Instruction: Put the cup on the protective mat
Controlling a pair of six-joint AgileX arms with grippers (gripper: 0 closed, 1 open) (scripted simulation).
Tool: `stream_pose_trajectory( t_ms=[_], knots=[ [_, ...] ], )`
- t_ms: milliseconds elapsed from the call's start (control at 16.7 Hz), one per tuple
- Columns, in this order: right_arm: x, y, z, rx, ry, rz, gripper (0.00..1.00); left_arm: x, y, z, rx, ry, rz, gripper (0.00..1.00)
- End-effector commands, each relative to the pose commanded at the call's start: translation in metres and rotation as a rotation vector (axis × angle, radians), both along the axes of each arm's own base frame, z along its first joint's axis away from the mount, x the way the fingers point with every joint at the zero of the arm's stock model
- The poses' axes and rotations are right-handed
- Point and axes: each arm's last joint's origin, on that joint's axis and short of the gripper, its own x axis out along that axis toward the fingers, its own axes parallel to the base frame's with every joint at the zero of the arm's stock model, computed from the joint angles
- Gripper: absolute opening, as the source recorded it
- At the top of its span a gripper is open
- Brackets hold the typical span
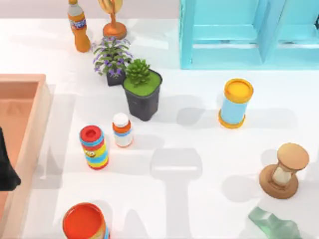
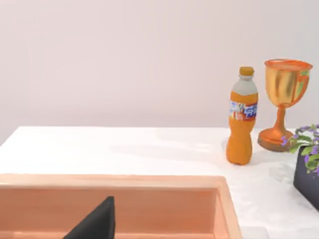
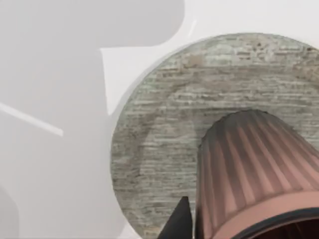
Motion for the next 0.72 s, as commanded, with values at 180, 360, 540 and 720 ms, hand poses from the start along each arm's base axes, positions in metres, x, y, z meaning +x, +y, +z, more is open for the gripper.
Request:
stream_pose_trajectory(
  t_ms=[180,360,540,720],
  knots=[
    [0.0,0.0,0.0,0.0,0.0,0.0,0.6,0.0,0.0,0.0,0.0,0.0,0.0,1.0],
    [0.0,0.0,0.0,0.0,0.0,0.0,0.83,0.0,0.0,0.0,0.0,0.0,0.0,1.0],
    [0.0,0.0,0.0,0.0,0.0,0.0,1.0,0.0,0.0,0.0,0.0,0.0,0.0,1.0],
    [0.0,0.0,0.0,0.0,0.0,0.0,1.0,0.0,0.0,0.0,0.0,0.0,0.0,1.0]
  ],
)
